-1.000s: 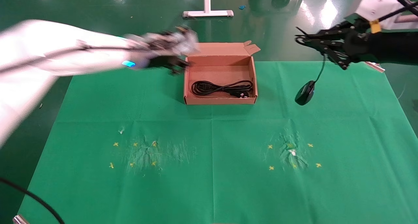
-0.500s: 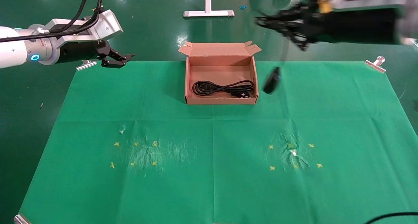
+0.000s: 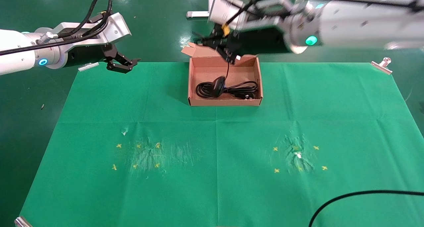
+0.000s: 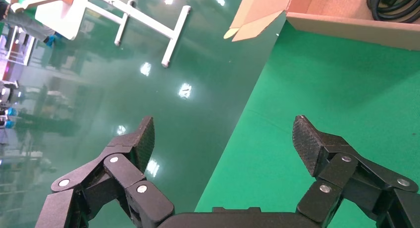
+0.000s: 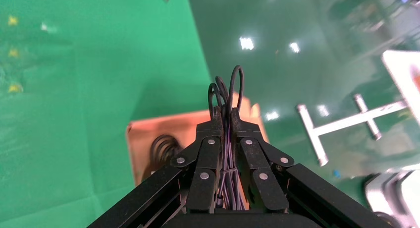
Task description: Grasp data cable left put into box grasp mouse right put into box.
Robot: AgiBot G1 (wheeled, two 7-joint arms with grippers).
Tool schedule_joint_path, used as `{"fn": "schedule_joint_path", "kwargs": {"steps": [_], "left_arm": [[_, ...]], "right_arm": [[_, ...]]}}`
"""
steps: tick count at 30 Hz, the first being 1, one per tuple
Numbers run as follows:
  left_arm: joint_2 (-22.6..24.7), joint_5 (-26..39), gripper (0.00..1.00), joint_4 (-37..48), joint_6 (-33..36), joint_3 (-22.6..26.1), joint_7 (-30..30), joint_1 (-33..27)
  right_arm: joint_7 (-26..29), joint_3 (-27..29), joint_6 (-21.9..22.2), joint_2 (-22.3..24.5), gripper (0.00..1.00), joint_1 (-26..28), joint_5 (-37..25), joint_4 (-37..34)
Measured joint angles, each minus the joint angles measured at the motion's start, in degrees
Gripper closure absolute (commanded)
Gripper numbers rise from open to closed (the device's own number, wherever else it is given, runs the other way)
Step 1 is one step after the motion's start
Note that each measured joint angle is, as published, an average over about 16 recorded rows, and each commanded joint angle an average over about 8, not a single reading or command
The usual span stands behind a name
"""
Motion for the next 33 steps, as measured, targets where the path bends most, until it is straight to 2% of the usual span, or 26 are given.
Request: {"fn": "schedule_joint_path", "kwargs": {"steps": [3, 5, 11, 13, 27, 33], "left_arm": [[-0.22, 0.93, 0.00, -0.80, -0.06, 0.18, -1.25, 0.03], [-0.35, 1.44, 0.00, -1.25, -0.08, 0.28, -1.90, 0.05], [-0.59, 2.31, 0.00, -2.03, -0.12, 0.45, -3.00, 0.08], [-0.63, 2.43, 0.00, -2.14, -0.13, 0.47, -3.14, 0.08], [-0.54, 2.36, 0.00, -1.95, -0.14, 0.46, -3.04, 0.10], [-0.51, 2.30, 0.00, -1.87, -0.14, 0.44, -2.98, 0.10]], "right_arm": [[-0.62, -0.41, 1.67, -1.00, 1.00, -1.21, -0.77, -1.95], [-1.07, -0.47, 2.84, -1.32, 0.92, -2.14, -1.04, -3.10], [-2.12, -0.18, 5.57, -1.43, 0.17, -4.32, -1.18, -5.25], [-2.38, -0.05, 6.07, -1.41, 0.00, -4.70, -1.07, -5.56], [-2.20, 0.02, 5.58, -1.17, 0.00, -4.53, -0.74, -5.10], [-2.30, 0.56, 4.37, -0.10, 0.00, -5.36, 1.30, -4.25]]}}
